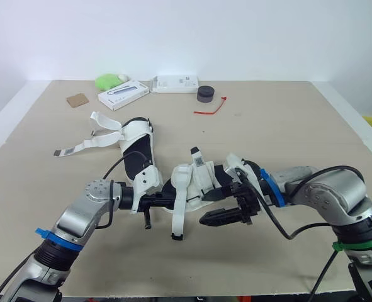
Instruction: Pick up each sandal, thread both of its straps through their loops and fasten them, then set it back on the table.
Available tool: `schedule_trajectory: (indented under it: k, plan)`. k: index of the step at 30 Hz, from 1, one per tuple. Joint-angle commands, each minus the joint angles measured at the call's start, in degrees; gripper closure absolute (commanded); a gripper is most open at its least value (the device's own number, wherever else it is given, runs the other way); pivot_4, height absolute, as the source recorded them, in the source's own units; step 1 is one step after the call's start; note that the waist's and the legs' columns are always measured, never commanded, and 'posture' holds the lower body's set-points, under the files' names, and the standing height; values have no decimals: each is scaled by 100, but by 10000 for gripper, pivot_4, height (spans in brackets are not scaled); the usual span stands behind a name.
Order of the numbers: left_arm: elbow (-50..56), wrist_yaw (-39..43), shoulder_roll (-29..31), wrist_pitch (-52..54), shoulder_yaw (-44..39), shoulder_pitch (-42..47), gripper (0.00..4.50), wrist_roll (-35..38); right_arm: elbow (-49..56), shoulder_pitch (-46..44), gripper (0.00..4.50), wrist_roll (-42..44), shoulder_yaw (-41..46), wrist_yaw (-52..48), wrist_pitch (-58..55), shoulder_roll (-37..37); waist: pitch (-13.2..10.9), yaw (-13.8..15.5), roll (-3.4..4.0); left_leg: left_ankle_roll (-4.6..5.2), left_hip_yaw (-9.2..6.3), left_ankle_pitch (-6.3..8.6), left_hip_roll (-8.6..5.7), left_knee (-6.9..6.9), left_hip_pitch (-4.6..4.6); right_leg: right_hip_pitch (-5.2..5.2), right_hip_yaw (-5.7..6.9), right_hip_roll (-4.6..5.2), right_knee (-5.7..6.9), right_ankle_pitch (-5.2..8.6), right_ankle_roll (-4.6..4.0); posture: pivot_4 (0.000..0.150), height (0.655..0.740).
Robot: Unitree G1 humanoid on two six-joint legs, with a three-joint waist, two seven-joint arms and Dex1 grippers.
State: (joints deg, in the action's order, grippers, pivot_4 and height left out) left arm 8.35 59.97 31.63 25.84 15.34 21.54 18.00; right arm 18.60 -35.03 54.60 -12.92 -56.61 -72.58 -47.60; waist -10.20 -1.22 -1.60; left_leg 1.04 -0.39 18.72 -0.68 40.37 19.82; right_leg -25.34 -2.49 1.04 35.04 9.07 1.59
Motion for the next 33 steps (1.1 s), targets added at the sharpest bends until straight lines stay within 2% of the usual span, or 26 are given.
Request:
schedule_trajectory:
  k: [1, 6, 10, 16, 21, 24, 25, 31, 33]
  plan:
    - [-99, -33, 26, 14, 37, -24, 45000, -111, 33, -253, 648, 682, 317, 24, -883, 75, 0, -1, 0, 0, 0, 0, 0, 0, 0, 0, 0, 0, 0, 0, 0, 1500, 7400]
    - [-182, -36, -19, -17, 62, 48, 45000, -123, -258, -335, 648, 806, 453, 793, -1714, 832, 1, -2, -1, 0, -3, 0, 0, 0, 0, 1, 2, -1, 0, 0, 0, 1500, 7400]
    - [-190, -36, -32, -17, 61, 59, 45000, -124, -527, -360, 648, 611, 600, 1317, -1938, 1437, 0, 0, 0, 0, -3, -1, -1, 0, 4, -1, 1, -1, 2, -3, 0, 1500, 7400]
    - [-161, -53, -30, -11, 40, 11, 45000, -131, -1024, -423, 648, 568, 742, 1912, -1992, 2000, 1, -1, 0, -1, -5, 0, -8, 0, 17, -8, 1, 9, -2, -4, 2, 1500, 7400]
    - [-166, -76, -28, -11, 28, 11, 45000, -135, -1147, -496, 648, 664, 624, 2157, -1992, 2094, 1, -7, 0, -1, -7, 0, -9, 1, 19, -10, 2, 11, -1, -6, 1, 1500, 7400]
    - [-164, -89, -35, -15, 25, 5, 45000, -132, -1180, -485, 8738, 653, 590, 2277, -1992, 2155, 1, -10, 0, -1, -8, 0, -8, 1, 19, -9, 2, 9, -1, -5, 2, 1500, 7400]
    - [-165, -91, -35, -17, 22, 2, 45000, -132, -1187, -481, 14870, 678, 585, 2314, -1992, 2170, 1, -10, 0, 0, -9, 0, -8, 1, 19, -9, 3, 8, -1, -5, 2, 1500, 7400]
    - [-147, -103, -31, -26, 19, -35, 45000, -131, -1122, -426, 44405, 863, 516, 2453, -1992, 2144, 1, -11, 0, 0, -9, 0, -8, 1, 20, -9, 3, 8, -2, -5, 3, 1500, 7400]
    - [-146, -107, -34, -32, 24, -45, 45000, -135, -1107, -418, 44405, 935, 530, 2499, -1992, 2148, 1, -11, 0, 0, -10, 0, -8, 1, 21, -9, 3, 8, -2, -5, 3, 1500, 7400]
